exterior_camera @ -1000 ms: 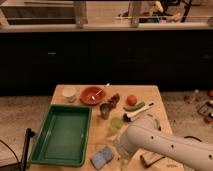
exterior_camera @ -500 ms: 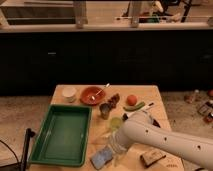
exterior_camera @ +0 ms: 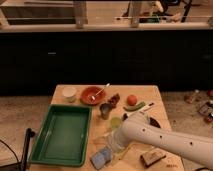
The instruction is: Place sponge in metal cup
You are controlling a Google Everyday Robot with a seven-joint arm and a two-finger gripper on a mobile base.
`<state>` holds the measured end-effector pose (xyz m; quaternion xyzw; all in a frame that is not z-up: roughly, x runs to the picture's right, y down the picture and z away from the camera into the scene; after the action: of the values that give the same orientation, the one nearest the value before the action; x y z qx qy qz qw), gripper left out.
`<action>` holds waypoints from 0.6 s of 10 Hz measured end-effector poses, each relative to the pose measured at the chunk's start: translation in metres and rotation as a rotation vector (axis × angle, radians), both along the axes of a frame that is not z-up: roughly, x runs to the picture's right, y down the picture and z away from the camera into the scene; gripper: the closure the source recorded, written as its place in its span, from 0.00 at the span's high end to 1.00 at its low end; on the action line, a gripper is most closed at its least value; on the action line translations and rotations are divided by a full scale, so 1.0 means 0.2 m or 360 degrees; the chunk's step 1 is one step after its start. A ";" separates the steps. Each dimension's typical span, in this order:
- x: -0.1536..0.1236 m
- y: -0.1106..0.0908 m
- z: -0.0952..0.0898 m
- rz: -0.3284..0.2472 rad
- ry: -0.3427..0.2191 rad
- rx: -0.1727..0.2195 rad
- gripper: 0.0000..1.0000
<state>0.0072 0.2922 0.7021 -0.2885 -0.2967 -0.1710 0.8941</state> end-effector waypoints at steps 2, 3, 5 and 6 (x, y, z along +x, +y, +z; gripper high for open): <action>-0.02 0.04 0.06 0.0048 0.0007 -0.0027 0.80; -0.03 0.06 0.08 0.0074 0.0008 -0.0035 0.80; -0.04 0.09 0.12 0.0122 0.0005 -0.0046 0.80; -0.05 0.11 0.14 0.0140 -0.0001 -0.0052 0.80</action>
<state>-0.0023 0.3137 0.7292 -0.2897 -0.3120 -0.1269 0.8959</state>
